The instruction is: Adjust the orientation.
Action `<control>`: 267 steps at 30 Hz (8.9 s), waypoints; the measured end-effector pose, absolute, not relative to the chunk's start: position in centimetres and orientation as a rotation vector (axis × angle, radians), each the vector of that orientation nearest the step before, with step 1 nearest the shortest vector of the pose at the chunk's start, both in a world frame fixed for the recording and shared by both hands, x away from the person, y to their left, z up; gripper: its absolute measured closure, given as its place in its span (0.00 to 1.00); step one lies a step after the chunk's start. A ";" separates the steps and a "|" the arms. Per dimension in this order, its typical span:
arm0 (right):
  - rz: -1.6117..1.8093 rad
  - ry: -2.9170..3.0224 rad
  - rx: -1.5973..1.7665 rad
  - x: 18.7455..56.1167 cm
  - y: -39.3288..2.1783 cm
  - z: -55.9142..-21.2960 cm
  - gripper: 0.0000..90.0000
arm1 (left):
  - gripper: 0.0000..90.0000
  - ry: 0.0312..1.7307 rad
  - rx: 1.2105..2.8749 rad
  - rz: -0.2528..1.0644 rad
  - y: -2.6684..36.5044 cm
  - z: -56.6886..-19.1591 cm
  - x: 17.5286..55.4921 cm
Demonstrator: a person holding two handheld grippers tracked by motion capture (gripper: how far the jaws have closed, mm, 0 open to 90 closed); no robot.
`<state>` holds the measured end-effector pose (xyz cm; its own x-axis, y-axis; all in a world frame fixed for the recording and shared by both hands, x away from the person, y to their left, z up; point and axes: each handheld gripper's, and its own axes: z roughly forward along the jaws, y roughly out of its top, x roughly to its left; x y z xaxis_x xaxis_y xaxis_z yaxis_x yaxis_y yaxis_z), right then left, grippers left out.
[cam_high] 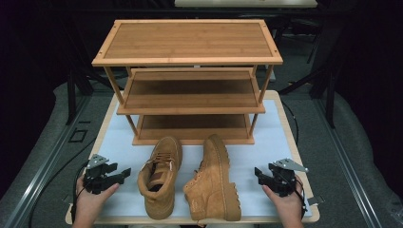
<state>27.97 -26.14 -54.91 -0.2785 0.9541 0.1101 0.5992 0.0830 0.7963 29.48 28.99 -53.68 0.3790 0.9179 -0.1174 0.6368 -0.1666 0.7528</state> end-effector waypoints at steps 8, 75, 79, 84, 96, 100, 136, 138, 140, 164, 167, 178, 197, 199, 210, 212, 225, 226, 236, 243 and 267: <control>1.078 1.930 1.521 27.8 -26.1 -54.7 0.42 | 0.40 1.371 1.862 0.490 29.5 -53.3 29.2; 1.153 1.868 1.595 27.7 -26.5 -55.2 0.45 | 0.91 1.125 2.045 0.313 25.2 -44.1 29.7; 1.168 1.861 1.593 27.8 -26.4 -55.3 0.45 | 0.90 1.130 2.072 0.304 25.2 -44.0 29.9; 1.170 1.866 1.588 27.8 -26.2 -55.3 0.45 | 0.87 1.138 2.117 0.311 24.7 -43.6 30.0; 1.166 1.876 1.609 27.7 -26.4 -55.2 0.45 | 0.76 1.206 2.192 0.198 24.9 -43.2 30.8; 1.172 1.871 1.606 27.8 -26.4 -55.3 0.45 | 0.70 1.236 2.272 0.131 24.9 -43.2 31.2; 1.190 1.868 1.605 27.8 -26.3 -55.5 0.45 | 0.79 1.512 2.710 -0.044 20.5 -41.9 34.4; 1.191 1.869 1.605 27.8 -26.3 -55.5 0.45 | 0.80 1.514 2.704 -0.050 20.6 -41.9 34.4; 1.188 1.870 1.606 27.8 -26.3 -55.5 0.45 | 0.80 1.521 2.687 -0.063 20.8 -41.9 34.5; 1.187 1.877 1.628 27.9 -26.5 -55.5 0.45 | 0.88 1.519 2.597 -0.192 21.4 -42.8 35.4; 1.193 1.876 1.625 27.9 -26.5 -55.5 0.45 | 0.88 1.556 2.504 -0.284 22.1 -43.1 35.3; 1.185 1.875 1.639 27.9 -26.6 -55.5 0.45 | 0.89 1.543 2.113 -0.550 25.4 -44.8 34.6; 1.200 1.863 1.648 27.9 -26.6 -55.6 0.45 | 0.90 1.466 1.970 -0.561 26.8 -40.5 32.0; 1.202 1.863 1.649 27.9 -26.6 -55.6 0.45 | 0.90 1.465 1.983 -0.538 26.8 -40.2 31.9; 1.211 1.855 1.655 27.9 -26.7 -55.7 0.45 | 0.90 1.444 1.986 -0.449 27.5 -36.0 30.5; 1.214 1.853 1.653 27.9 -26.7 -55.7 0.45 | 0.90 1.434 1.990 -0.437 27.6 -35.2 30.2; 1.199 1.859 1.659 27.9 -26.7 -55.6 0.45 | 0.90 1.417 2.002 -0.382 28.4 -31.0 28.1; 1.198 1.856 1.662 27.9 -26.7 -55.6 0.45 | 0.90 1.418 1.996 -0.376 28.5 -30.3 27.8; 1.217 1.837 1.661 28.0 -26.7 -55.8 0.45 | 0.90 1.372 1.966 -0.320 29.0 -27.2 27.5; 1.206 1.830 1.673 28.0 -26.8 -55.8 0.45 | 0.90 1.358 1.954 -0.327 28.8 -27.0 28.2; 1.214 1.843 1.682 28.0 -27.0 -55.9 0.45 | 0.90 1.327 1.843 -0.259 25.0 -27.2 33.5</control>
<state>28.05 -26.99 -55.86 -0.2232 0.9353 0.2747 0.6213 -0.0806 0.7794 33.54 24.98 -27.18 0.4205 0.6897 -0.5894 0.8607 -0.0977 0.4997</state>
